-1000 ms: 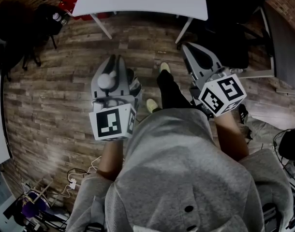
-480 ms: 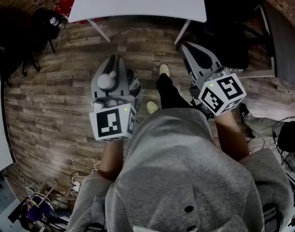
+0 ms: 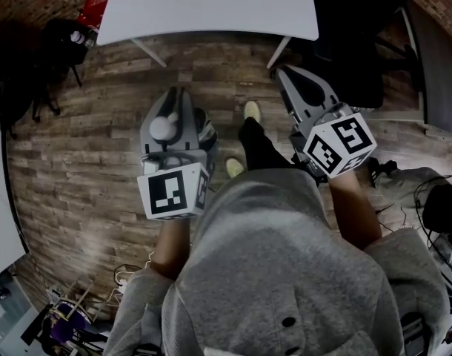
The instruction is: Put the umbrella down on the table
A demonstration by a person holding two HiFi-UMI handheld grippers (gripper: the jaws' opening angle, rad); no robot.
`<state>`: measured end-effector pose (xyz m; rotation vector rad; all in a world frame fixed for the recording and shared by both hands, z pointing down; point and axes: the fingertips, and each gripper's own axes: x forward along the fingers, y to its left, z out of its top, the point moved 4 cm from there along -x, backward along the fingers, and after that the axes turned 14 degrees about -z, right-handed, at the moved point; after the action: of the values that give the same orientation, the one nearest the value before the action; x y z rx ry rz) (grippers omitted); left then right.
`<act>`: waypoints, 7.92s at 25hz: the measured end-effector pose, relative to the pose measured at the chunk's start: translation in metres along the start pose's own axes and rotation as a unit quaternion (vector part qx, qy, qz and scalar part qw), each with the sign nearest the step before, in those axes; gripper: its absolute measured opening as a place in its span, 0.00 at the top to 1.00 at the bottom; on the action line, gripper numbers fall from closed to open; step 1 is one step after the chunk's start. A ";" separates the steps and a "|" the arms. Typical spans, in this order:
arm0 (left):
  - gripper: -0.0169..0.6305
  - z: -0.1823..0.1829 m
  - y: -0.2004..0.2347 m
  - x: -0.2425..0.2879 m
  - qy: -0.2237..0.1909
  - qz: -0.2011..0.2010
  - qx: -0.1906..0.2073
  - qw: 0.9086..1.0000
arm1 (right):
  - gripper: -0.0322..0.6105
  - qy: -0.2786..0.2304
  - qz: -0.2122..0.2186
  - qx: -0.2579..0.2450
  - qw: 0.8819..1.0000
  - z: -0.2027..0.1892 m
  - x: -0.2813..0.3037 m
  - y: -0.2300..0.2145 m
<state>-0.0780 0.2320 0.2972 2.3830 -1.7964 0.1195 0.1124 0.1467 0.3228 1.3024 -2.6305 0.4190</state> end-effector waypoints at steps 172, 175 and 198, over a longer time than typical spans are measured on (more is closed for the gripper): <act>0.69 0.007 0.378 0.394 -0.026 -0.103 -0.084 0.991 | 0.91 0.026 -0.092 -0.009 0.995 0.126 0.414 -0.123; 0.67 -0.002 0.392 0.391 -0.024 -0.086 -0.110 0.990 | 0.91 0.028 -0.092 -0.011 0.995 0.125 0.415 -0.121; 0.47 -0.113 0.454 0.379 0.056 0.018 -0.182 0.981 | 0.91 0.043 -0.103 -0.026 0.993 0.117 0.429 -0.115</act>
<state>-0.4054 -0.2301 0.5021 2.0477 -1.6462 -0.0653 -0.0580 -0.2786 0.3520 1.4854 -2.3890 0.3638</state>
